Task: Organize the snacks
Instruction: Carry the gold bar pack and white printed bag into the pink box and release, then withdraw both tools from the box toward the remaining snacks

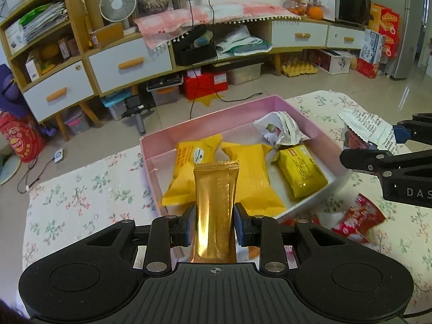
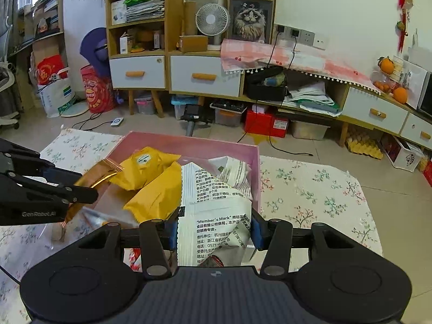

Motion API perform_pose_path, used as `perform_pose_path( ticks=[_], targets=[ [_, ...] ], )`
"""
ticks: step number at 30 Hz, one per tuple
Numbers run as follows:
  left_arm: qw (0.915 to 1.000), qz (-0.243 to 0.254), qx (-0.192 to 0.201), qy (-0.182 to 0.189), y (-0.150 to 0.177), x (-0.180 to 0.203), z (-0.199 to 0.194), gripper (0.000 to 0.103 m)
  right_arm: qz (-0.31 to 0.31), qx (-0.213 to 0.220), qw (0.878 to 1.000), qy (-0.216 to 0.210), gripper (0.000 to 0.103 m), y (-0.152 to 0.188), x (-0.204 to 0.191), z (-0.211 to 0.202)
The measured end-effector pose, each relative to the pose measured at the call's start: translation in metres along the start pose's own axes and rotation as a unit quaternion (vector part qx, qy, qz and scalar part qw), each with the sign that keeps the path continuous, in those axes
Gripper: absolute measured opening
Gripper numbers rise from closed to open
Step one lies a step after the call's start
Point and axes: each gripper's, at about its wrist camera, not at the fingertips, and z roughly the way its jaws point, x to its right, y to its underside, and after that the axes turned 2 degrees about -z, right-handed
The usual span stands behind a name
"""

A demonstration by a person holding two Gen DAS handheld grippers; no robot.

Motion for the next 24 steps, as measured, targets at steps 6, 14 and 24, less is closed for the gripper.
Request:
perform_pose_path(
  ticks=[6, 14, 24],
  targets=[
    [0.9999, -0.001, -0.013, 0.002, -0.005, 0.002, 0.025, 0.026, 0.026, 0.007, 1.000, 0.007, 0.022, -0.002, 0.008, 0.016],
    [0.9998, -0.018, -0.009, 0.003, -0.009, -0.005, 0.046, 0.026, 0.055, 0.000, 0.998, 0.009, 0.023, 0.004, 0.014, 0.034],
    [0.9995, -0.030, 0.001, -0.004, -0.009, -0.006, 0.063, 0.026, 0.058, 0.001, 0.998, 0.014, 0.023, 0.005, 0.010, 0.043]
  ],
)
